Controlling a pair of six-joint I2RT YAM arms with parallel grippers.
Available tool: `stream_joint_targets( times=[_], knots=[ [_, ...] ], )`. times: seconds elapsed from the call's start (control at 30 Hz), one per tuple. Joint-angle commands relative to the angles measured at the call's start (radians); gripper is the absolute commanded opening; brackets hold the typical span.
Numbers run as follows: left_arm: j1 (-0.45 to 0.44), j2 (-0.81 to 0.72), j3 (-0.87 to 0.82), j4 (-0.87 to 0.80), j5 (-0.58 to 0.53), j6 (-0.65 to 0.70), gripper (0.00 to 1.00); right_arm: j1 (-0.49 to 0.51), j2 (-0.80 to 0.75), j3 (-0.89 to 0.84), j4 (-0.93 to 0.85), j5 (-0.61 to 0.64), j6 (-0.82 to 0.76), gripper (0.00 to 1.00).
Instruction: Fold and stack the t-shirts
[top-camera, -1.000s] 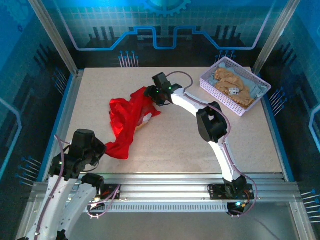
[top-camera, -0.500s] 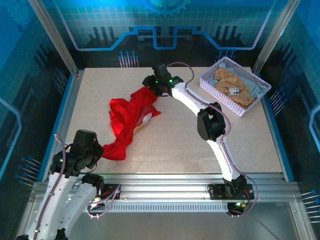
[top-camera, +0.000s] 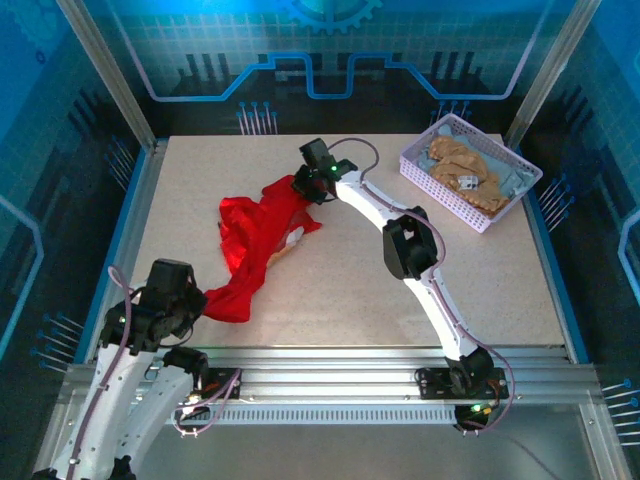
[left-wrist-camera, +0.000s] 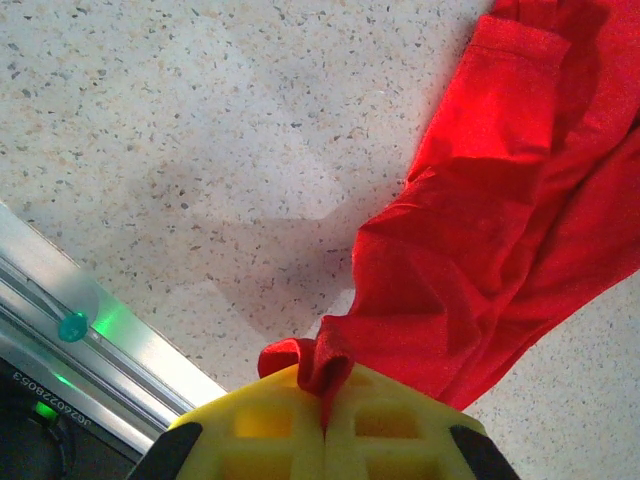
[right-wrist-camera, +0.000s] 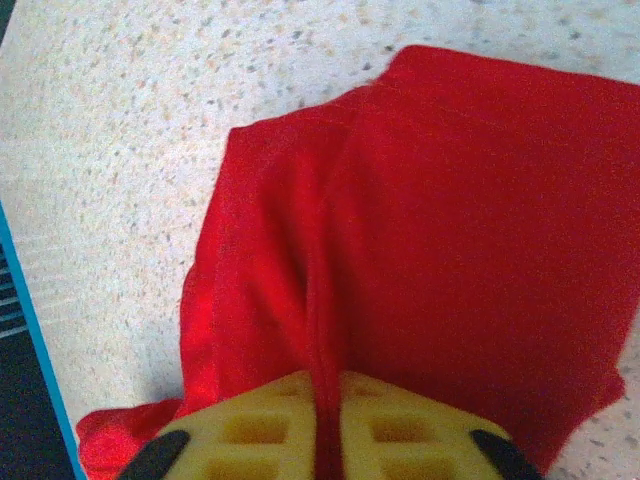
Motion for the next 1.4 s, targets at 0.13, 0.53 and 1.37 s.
stream_joint_targets(
  times=[0.13,0.53,1.37],
  knots=[
    [0.005,0.063,0.071,0.072,-0.009,0.047,0.00,-0.028,-0.248,-0.149,-0.076,0.146,-0.080,0.06],
    [0.173,0.524,0.442,0.503,0.128,0.122,0.00,-0.194,-0.525,-0.172,-0.120,0.108,-0.330,0.00],
    [0.384,0.461,0.703,0.776,0.300,-0.074,0.00,-0.262,-0.810,-0.242,0.034,-0.123,-0.483,0.00]
  ],
)
